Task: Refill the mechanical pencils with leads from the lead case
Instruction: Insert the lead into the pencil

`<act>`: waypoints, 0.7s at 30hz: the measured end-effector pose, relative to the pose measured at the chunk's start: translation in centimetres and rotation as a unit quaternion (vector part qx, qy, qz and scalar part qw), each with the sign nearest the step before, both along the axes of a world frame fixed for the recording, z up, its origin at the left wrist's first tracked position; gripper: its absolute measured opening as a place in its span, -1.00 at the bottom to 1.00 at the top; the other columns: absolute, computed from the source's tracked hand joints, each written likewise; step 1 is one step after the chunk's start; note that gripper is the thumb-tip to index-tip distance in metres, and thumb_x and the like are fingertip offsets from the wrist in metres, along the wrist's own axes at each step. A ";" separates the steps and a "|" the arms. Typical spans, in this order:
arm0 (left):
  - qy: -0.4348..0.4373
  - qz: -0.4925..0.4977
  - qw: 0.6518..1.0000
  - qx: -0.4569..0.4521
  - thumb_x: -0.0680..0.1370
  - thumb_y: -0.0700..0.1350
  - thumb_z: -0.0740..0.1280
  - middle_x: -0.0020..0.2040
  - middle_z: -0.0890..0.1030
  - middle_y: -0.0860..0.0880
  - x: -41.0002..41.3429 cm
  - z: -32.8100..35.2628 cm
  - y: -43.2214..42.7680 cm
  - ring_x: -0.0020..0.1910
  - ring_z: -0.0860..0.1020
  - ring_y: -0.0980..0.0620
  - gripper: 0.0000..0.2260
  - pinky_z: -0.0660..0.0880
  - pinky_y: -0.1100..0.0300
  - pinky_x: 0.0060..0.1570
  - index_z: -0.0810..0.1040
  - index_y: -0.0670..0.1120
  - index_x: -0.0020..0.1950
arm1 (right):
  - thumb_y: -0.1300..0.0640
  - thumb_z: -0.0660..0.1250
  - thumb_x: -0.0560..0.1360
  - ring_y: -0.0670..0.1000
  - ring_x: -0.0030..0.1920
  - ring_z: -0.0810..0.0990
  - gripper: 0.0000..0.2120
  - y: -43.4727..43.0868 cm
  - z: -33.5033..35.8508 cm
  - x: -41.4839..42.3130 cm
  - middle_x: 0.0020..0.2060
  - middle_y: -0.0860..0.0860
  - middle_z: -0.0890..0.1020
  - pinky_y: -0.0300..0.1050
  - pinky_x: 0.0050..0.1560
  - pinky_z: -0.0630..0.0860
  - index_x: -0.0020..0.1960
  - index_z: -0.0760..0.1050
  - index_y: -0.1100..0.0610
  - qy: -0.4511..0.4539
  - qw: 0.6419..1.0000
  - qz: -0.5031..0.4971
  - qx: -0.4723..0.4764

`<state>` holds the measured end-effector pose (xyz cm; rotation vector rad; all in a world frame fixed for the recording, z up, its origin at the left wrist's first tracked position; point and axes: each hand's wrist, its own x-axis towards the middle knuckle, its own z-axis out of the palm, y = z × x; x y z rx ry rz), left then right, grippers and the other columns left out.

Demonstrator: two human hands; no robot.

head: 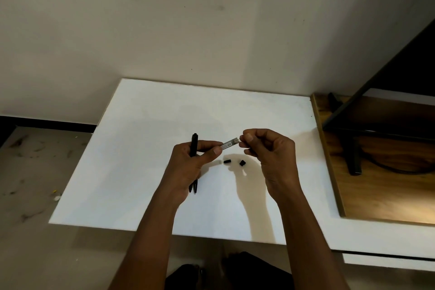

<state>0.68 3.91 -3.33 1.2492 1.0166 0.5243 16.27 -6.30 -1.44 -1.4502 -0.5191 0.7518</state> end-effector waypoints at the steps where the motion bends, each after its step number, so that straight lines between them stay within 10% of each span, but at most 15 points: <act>1: 0.003 -0.002 1.000 -0.001 0.44 0.00 0.54 -0.51 0.42 0.19 0.0 0.0 0.0 -0.53 0.30 0.18 -0.93 0.23 0.40 -0.53 0.76 0.12 -0.09 | 0.25 0.42 0.54 -0.02 -0.17 0.73 -0.93 0.0 0.0 0.0 -0.16 0.10 0.75 -0.24 -0.15 0.60 -0.04 0.69 0.16 -0.002 1.000 -0.002 0.000; 21: -0.011 -0.001 1.000 -0.023 0.40 -0.04 0.57 -0.42 0.46 0.04 0.0 0.1 0.1 -0.49 0.27 0.12 -0.90 0.21 0.34 -0.51 0.77 0.05 -0.10 | 0.24 0.34 0.60 0.03 -0.13 0.75 -0.91 -0.3 0.4 0.7 -0.17 0.10 0.76 -0.23 -0.09 0.67 0.04 0.60 0.24 0.226 0.966 -0.121 0.037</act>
